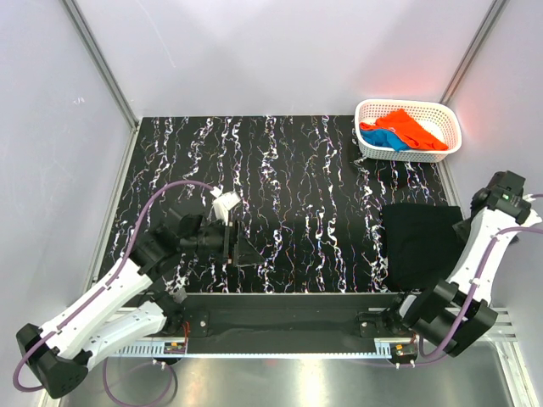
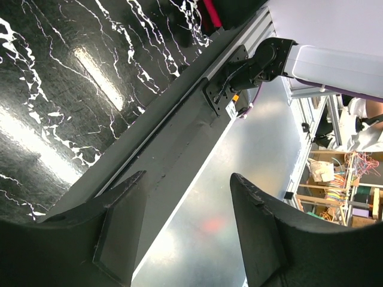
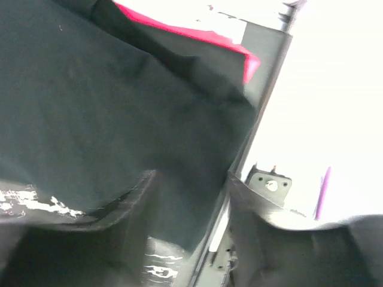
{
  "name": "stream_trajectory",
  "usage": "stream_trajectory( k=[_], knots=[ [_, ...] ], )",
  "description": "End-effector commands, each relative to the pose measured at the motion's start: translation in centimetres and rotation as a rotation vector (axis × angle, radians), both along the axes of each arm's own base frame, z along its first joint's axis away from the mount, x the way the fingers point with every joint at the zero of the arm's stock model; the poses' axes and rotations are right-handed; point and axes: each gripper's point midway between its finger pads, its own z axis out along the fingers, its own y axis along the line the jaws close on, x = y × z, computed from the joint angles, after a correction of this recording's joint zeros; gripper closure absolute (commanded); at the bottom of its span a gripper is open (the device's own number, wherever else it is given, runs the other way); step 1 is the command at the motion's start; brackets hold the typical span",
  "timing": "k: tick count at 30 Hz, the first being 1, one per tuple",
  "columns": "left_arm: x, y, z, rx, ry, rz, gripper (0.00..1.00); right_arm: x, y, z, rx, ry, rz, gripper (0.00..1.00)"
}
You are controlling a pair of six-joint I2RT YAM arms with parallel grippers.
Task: Fold and stack the t-shirts
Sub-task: Neatly place the folded tshirt to the corner, then reset both grippers
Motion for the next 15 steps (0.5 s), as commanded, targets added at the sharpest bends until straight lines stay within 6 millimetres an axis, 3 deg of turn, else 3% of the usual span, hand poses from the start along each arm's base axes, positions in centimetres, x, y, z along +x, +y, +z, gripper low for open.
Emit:
stream_trajectory(
  k=[1,3,6,12,15],
  knots=[
    [0.1,-0.2,2.4,-0.038,-0.080,-0.020,0.38,-2.0,-1.4,2.6,-0.092,0.035,-0.071,0.36],
    [-0.1,-0.2,2.4,-0.036,-0.080,-0.024,0.37,-2.3,-1.4,3.5,-0.109,0.028,-0.065,0.25],
    [-0.1,-0.1,2.5,-0.031,-0.095,-0.023,0.36,-1.1,-0.7,4.6,-0.083,-0.038,-0.007,0.23],
    [0.2,-0.1,2.8,-0.025,-0.106,-0.013,0.35,3.3,3.8,6.6,-0.016,-0.245,0.215,0.29],
    [0.7,-0.4,3.0,-0.029,-0.107,-0.003,0.34,5.2,7.6,6.7,0.062,-0.298,0.352,0.29]
  ],
)
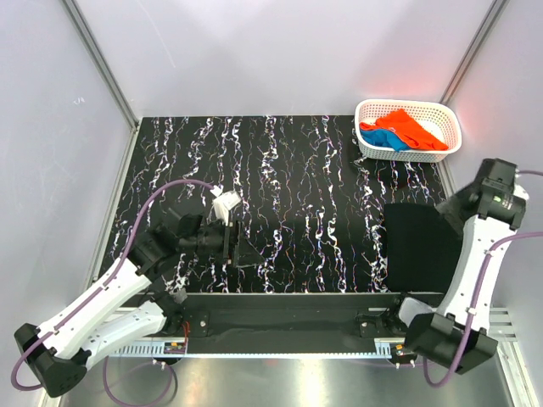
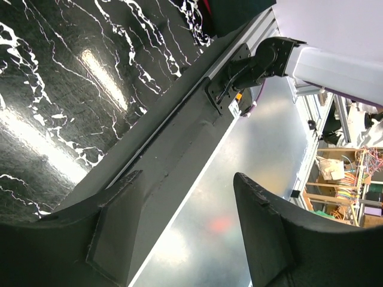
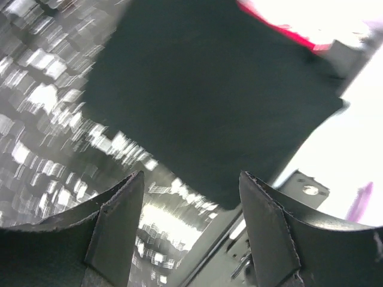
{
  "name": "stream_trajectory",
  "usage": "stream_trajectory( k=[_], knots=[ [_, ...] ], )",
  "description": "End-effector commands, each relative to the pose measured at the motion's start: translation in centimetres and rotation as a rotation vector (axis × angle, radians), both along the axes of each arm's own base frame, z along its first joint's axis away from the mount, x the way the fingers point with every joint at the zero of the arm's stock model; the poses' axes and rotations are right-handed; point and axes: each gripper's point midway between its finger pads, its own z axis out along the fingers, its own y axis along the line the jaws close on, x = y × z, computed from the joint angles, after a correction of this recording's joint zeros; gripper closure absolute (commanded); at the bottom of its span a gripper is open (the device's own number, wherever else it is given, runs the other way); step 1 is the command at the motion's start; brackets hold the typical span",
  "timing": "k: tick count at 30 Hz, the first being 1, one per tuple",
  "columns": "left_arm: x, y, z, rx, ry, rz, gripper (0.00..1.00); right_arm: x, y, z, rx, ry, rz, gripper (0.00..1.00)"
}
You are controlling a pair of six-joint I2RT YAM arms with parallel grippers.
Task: Fold and stack the t-shirts
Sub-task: Reset both grippers
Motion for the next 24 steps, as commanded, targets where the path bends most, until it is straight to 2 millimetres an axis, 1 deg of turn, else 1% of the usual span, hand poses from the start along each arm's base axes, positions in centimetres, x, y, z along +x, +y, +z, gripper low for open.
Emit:
stream_trajectory(
  k=[1,2,3,4,5,6,7,8,9,10,11,12,13,14,15,16,17,18,19,20,21,22,23,24],
  knots=[
    [1.0,-0.6,2.6,-0.047,-0.068,0.018,0.34,3.0,4.2,1.7,0.083,-0.135,0.152,0.29],
    [1.2,-0.7,2.6,-0.048,-0.066,0.023,0.34,3.6,6.6,1.5,0.111,-0.143,0.232,0.29],
    [1.5,-0.8,2.8,-0.057,-0.071,0.033,0.33,4.1,8.4,1.5,0.154,-0.165,0.277,0.29],
    [1.8,-0.7,2.7,-0.058,-0.063,0.053,0.32,5.3,10.2,1.8,0.187,-0.213,0.312,0.28],
    [2.0,-0.6,2.7,-0.063,-0.062,0.068,0.31,5.6,13.2,1.2,0.221,-0.204,0.402,0.28],
    [2.2,-0.5,2.8,-0.073,-0.065,0.083,0.30,5.8,15.9,1.1,0.271,-0.212,0.477,0.27],
    [2.4,-0.2,2.1,-0.068,-0.043,0.110,0.28,7.0,18.0,1.6,0.304,-0.265,0.518,0.27],
    [2.6,0.2,2.2,-0.084,-0.048,0.138,0.28,6.5,21.9,1.1,0.338,-0.249,0.635,0.26],
    [2.9,0.4,2.3,-0.106,-0.056,0.161,0.27,6.7,23.8,1.1,0.364,-0.256,0.682,0.22],
    [3.2,0.8,1.1,-0.109,-0.017,0.211,0.26,7.5,26.0,1.7,0.402,-0.306,0.722,0.15],
    [3.3,1.1,0.8,-0.126,-0.011,0.233,0.25,7.4,28.1,1.0,0.434,-0.289,0.771,0.01],
    [3.3,1.4,1.7,-0.182,-0.047,0.253,0.25,6.5,30.5,0.9,0.468,-0.287,0.843,0.00],
    [3.6,1.9,0.1,-0.187,0.001,0.304,0.24,6.6,32.2,0.5,0.503,-0.318,0.864,0.00],
    [3.7,2.1,0.0,-0.211,0.003,0.328,0.24,6.3,33.3,0.3,0.534,-0.335,0.884,0.00],
    [3.6,2.3,1.0,-0.272,-0.029,0.341,0.23,6.4,34.9,1.0,0.584,-0.395,0.924,0.00],
    [3.8,2.6,-0.3,-0.290,0.022,0.385,0.23,5.7,35.1,-1.3,0.625,-0.365,0.905,0.00],
    [3.9,2.8,-0.5,-0.318,0.033,0.405,0.22,5.3,35.3,-1.3,0.657,-0.395,0.913,0.00],
    [4.1,2.7,0.2,-0.375,0.015,0.411,0.22,5.2,36.2,-0.8,0.705,-0.452,0.945,0.00],
    [4.0,3.0,-0.7,-0.422,0.052,0.448,0.21,4.3,36.0,-3.3,0.734,-0.419,0.934,0.00],
    [4.1,3.1,-0.7,-0.461,0.061,0.467,0.21,3.8,36.0,-3.2,0.763,-0.445,0.935,0.00],
    [4.2,3.2,0.0,-0.525,0.048,0.476,0.20,3.0,36.3,-3.7,0.805,-0.438,0.949,0.00],
    [4.3,3.6,-1.2,-0.581,0.101,0.519,0.19,2.5,36.4,-5.1,0.837,-0.426,0.940,0.00],
    [4.3,3.8,-1.2,-0.629,0.111,0.528,0.17,2.0,36.5,-5.2,0.863,-0.429,0.949,0.00],
    [4.8,4.1,-2.6,-0.684,0.167,0.571,0.14,1.5,36.8,-5.2,0.897,-0.436,0.966,0.00]
  ],
)
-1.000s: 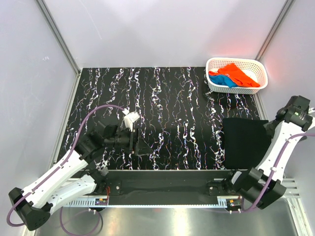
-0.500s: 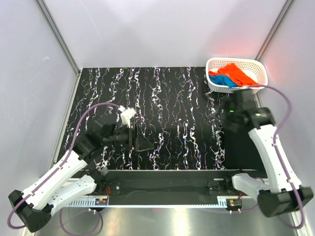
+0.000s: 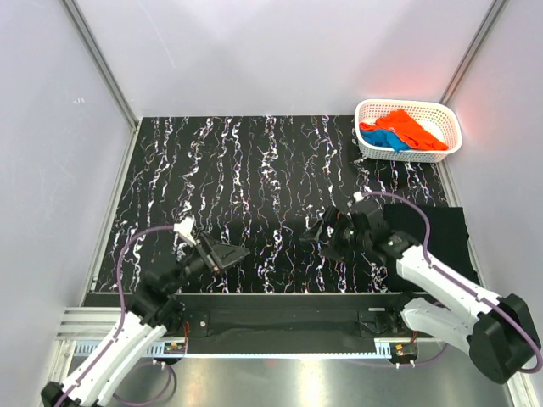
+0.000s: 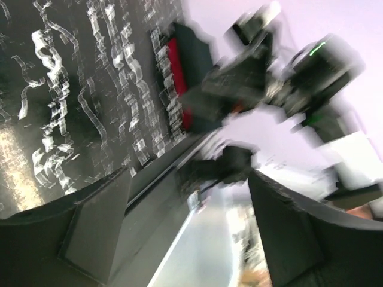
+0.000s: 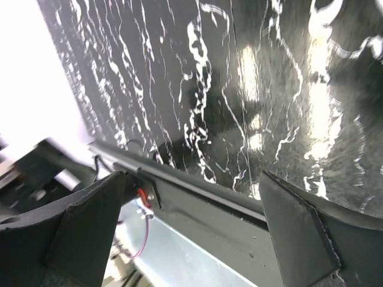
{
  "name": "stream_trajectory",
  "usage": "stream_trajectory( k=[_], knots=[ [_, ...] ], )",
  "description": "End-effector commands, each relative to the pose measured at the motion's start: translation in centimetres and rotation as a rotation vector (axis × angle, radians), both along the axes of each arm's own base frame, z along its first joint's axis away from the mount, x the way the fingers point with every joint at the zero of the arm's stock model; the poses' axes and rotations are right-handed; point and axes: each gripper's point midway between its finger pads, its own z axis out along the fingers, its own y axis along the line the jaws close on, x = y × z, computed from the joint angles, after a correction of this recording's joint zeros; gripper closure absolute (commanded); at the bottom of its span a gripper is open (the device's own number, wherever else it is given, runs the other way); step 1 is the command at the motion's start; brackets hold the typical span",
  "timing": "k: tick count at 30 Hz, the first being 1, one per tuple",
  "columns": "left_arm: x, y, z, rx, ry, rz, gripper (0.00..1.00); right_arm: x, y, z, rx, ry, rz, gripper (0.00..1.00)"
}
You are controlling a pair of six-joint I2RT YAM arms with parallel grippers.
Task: Fold and stack the t-shirts
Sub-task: Reset both grippers
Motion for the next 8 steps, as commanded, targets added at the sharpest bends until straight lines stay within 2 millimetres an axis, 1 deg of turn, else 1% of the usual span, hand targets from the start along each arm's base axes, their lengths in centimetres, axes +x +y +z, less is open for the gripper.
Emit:
stream_trajectory(
  k=[1,2,3,4,5,6,7,8],
  knots=[
    [1.1,1.0,3.6,-0.336,-0.021,0.108,0.12,-0.5,2.4,3.1,0.233,-0.083,0.059,0.00],
    [1.1,1.2,3.3,-0.391,-0.013,0.112,0.07,-1.0,2.3,3.5,0.261,-0.109,0.068,0.00],
    [1.6,1.5,2.4,-0.481,0.023,0.129,0.01,-1.1,2.6,4.7,0.326,-0.156,0.075,0.00],
    [1.4,1.8,3.4,-0.537,0.002,0.128,0.01,-1.9,2.1,3.0,0.340,-0.133,0.064,0.01],
    [1.0,2.0,4.4,-0.568,-0.034,0.112,0.01,-2.4,2.0,3.9,0.396,-0.174,0.067,0.00],
    [0.5,2.1,5.3,-0.586,-0.071,0.089,0.01,-2.7,2.2,5.4,0.482,-0.205,0.072,0.00],
    [0.2,2.2,5.9,-0.623,-0.090,0.078,0.01,-3.7,1.9,3.9,0.511,-0.186,0.075,0.00],
    [0.1,2.4,6.5,-0.649,-0.099,0.070,0.01,-4.4,1.8,4.9,0.580,-0.225,0.094,0.00]
  ],
)
